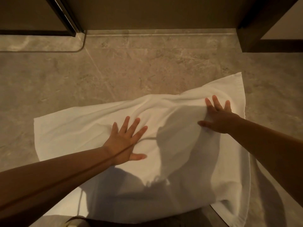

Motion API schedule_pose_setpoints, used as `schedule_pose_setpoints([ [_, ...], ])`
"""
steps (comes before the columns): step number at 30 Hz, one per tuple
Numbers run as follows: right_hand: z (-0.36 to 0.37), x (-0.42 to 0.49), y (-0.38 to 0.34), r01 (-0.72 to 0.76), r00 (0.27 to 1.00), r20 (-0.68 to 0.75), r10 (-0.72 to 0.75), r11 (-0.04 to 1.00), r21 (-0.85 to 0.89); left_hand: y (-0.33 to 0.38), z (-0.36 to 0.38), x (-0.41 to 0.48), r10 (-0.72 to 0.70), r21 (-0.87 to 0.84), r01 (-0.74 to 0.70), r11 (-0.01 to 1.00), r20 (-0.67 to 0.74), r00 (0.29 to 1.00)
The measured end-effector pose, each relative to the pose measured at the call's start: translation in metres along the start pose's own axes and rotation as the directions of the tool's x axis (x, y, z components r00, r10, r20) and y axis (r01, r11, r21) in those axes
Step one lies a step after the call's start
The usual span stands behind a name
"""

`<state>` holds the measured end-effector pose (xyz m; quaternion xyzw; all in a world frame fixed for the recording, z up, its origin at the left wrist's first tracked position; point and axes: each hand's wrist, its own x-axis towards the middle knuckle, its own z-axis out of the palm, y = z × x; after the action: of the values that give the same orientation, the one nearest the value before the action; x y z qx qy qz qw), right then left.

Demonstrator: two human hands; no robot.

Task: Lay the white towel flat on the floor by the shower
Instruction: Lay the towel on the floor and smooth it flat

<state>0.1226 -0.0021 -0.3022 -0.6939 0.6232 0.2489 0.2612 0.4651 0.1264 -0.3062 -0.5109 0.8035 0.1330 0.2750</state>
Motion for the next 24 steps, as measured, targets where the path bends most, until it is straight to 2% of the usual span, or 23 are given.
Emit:
schedule_pose_setpoints([
  [2, 0.002, -0.003, -0.009, 0.005, 0.993, -0.115, -0.005, 1.000, -0.002, -0.007, -0.007, 0.001, -0.020, -0.036, 0.014, 0.999, -0.149, 0.989],
  [4, 0.002, -0.006, -0.024, 0.102, 0.956, -0.271, -0.113, 0.993, -0.054, -0.013, -0.016, 0.008, -0.095, -0.078, 0.077, 0.994, -0.256, 0.962],
  [6, 0.000, -0.006, -0.040, 0.224, 0.918, -0.314, -0.242, 0.970, -0.092, -0.018, -0.023, 0.021, -0.214, -0.163, 0.181, 0.970, -0.209, 0.954],
  [8, -0.003, -0.004, -0.053, 0.258, 0.926, -0.276, -0.256, 0.966, -0.032, -0.020, -0.025, 0.035, -0.271, -0.162, 0.255, 0.953, -0.081, 0.959],
  [10, -0.005, -0.001, -0.061, 0.222, 0.955, -0.208, -0.214, 0.975, 0.015, -0.017, -0.023, 0.043, -0.251, -0.148, 0.244, 0.958, -0.031, 0.967],
  [17, 0.012, -0.012, -0.059, 0.158, 0.972, -0.165, -0.168, 0.985, -0.073, -0.009, 0.004, 0.022, -0.191, -0.053, 0.187, 0.981, -0.089, 0.977],
  [21, 0.034, -0.024, -0.061, 0.110, 0.984, -0.120, -0.133, 0.977, -0.184, -0.001, 0.013, 0.011, -0.152, -0.047, 0.149, 0.988, -0.070, 0.986],
  [24, 0.039, -0.028, -0.062, 0.094, 0.989, -0.098, -0.115, 0.976, -0.198, 0.000, 0.013, 0.007, -0.140, -0.014, 0.140, 0.990, -0.056, 0.989],
])
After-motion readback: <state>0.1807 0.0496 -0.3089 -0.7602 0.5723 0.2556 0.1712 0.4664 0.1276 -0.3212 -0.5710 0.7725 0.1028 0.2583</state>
